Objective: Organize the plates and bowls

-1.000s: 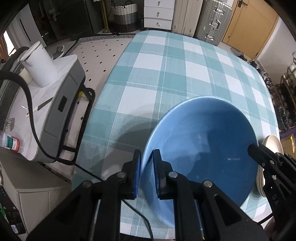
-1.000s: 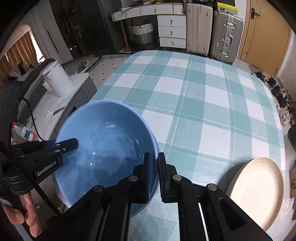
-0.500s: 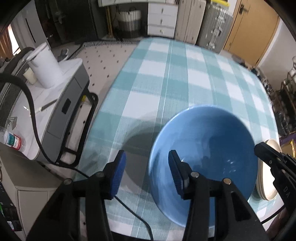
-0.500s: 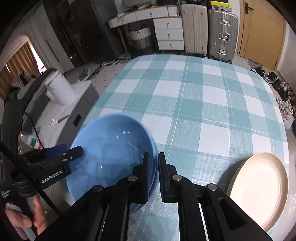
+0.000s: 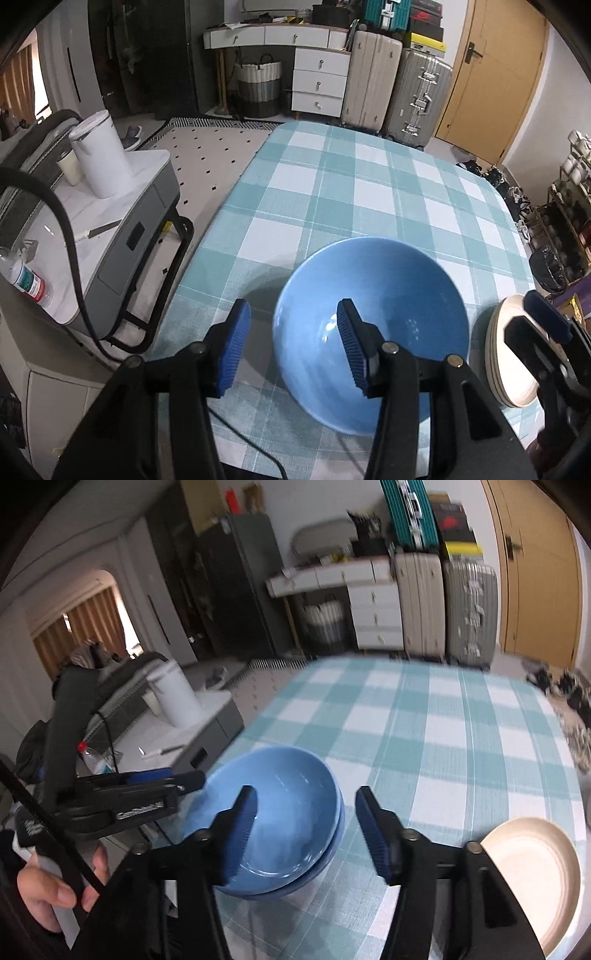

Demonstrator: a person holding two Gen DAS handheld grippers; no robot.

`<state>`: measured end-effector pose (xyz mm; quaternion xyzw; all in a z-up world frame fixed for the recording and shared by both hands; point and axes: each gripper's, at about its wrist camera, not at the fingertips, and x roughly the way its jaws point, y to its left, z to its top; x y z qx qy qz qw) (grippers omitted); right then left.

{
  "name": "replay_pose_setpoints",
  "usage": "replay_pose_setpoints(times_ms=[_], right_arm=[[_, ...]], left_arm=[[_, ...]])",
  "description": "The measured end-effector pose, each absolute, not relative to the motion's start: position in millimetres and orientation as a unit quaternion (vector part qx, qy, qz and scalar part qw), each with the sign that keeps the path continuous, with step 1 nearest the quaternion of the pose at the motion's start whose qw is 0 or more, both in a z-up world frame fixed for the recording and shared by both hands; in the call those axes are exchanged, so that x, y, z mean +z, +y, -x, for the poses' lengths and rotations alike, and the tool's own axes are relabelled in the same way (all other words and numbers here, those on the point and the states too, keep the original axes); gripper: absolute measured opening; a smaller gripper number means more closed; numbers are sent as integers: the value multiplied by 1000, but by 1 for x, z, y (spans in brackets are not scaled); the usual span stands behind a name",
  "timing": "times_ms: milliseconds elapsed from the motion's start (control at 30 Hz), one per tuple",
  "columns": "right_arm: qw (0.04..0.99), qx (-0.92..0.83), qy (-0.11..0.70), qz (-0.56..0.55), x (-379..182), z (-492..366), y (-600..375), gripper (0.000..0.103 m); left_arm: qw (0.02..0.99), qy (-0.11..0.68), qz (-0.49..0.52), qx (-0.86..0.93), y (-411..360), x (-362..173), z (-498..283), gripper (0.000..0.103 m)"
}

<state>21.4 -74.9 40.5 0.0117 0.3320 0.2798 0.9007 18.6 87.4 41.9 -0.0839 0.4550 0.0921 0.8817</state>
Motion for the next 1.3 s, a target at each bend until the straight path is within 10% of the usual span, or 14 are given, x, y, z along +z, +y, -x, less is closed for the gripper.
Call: replay_pose_setpoints(times_ms=[233,367,1300], right_arm=[[910,289,297,-12,41,-1,-79,73],[914,289,286,-20,38,1,-81,74],[906,296,294,-66,-9,-2,-84,102]], left_arm=[[897,421,81,105,82,45,-1,54],[906,399,80,113,82,46,6,81],[926,339,86,143,87,18,21,97]])
